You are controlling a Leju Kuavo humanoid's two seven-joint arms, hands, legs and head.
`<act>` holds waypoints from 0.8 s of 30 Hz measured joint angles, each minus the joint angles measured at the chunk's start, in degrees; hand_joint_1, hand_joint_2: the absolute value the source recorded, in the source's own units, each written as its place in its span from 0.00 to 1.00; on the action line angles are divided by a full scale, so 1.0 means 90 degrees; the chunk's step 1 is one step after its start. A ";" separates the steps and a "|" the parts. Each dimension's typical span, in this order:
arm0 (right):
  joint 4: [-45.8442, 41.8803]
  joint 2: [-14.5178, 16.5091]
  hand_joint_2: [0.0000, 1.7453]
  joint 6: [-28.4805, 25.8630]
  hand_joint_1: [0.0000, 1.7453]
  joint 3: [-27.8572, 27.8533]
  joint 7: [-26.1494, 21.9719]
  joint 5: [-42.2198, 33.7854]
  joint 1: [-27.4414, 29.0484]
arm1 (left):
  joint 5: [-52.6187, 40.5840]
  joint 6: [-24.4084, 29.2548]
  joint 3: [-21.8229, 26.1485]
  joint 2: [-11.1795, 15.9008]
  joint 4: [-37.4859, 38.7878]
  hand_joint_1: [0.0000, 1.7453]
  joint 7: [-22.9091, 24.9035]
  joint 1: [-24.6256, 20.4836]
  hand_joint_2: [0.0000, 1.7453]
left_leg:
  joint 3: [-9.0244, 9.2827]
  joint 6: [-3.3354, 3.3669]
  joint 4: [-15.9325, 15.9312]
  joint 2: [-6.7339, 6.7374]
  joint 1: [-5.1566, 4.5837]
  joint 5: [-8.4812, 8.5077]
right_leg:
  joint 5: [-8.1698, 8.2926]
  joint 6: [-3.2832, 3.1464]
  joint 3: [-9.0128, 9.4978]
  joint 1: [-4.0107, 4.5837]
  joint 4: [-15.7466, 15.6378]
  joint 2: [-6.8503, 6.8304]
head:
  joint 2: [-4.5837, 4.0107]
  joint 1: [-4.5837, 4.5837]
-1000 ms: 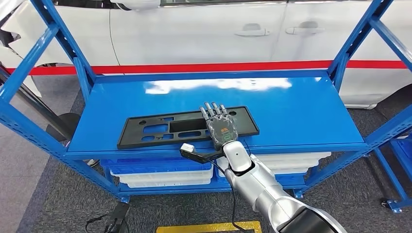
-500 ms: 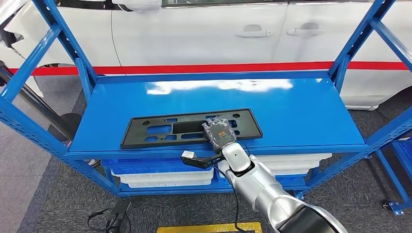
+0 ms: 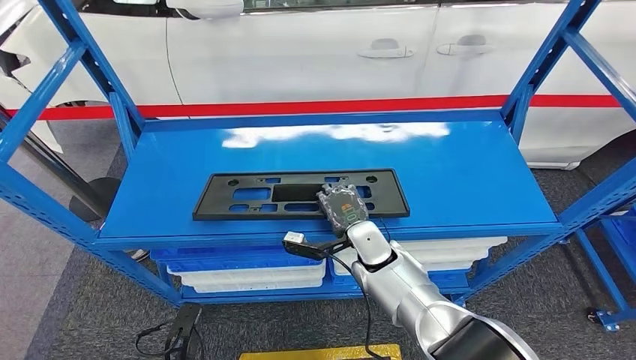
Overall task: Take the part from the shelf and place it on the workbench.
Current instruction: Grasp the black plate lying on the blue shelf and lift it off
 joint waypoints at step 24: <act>-0.7262 -0.0270 1.00 0.2149 1.00 -0.0474 -0.2456 -0.9040 0.2911 | 0.0634 0.0437 0.0963 0.0028 0.0094 0.00 -0.0822 0.0495 1.00 | -0.0730 -0.0159 0.1682 0.0003 0.0070 -0.0841 | -0.0062 -0.0113 0.0109 -0.0052 -0.0092 -0.0047 | 0.0000 -0.0001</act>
